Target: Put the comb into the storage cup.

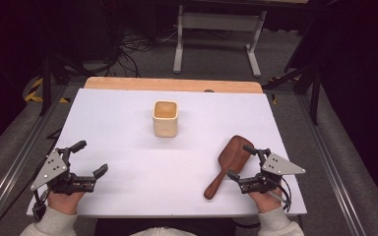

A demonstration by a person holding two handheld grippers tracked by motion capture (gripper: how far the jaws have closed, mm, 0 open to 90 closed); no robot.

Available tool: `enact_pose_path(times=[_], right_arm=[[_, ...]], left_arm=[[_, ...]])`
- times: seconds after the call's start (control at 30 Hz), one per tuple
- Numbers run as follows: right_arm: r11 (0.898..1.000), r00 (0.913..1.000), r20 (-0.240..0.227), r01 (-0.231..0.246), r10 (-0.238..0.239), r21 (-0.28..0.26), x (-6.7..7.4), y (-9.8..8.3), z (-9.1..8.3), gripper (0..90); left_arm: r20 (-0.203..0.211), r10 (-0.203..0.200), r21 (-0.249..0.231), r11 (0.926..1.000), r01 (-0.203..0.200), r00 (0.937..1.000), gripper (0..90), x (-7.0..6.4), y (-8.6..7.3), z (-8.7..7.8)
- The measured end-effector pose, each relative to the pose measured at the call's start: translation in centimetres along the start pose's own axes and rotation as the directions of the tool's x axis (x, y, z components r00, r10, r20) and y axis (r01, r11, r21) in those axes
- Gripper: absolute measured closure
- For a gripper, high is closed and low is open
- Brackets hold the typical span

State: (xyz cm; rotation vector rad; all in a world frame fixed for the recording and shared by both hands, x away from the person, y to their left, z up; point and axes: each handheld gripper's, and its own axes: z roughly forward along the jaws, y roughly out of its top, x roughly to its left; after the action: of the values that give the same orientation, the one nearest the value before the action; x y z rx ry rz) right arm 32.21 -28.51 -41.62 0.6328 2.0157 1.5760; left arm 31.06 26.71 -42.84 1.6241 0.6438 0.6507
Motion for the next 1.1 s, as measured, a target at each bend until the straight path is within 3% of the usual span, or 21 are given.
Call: enact_pose_path(times=[0.27, 0.5, 1.1], right_arm=[[1.0, 1.0, -0.007, 0.001, -0.001, 0.0, -0.1, 0.3, 0.1, 2.7], [1.0, 0.9988, -0.047, -0.01, 0.01, -0.012, -0.5, 1.6, 0.9, 3.4], [0.999, 0.9924, -0.123, 0.012, -0.007, 0.042, 0.0, 3.3, 3.7, 6.5]], left_arm=[[-0.001, 0.0, 0.002, 1.0, 0.0, 1.0, 0.4, 0.0, 0.0, 0.0], [-0.001, 0.0, 0.0, 1.0, 0.0, 1.0, 0.4, 0.0, 0.0, 0.0], [0.005, 0.004, 0.002, 1.0, -0.004, 1.0, 0.4, 0.0, 0.0, 0.0]])
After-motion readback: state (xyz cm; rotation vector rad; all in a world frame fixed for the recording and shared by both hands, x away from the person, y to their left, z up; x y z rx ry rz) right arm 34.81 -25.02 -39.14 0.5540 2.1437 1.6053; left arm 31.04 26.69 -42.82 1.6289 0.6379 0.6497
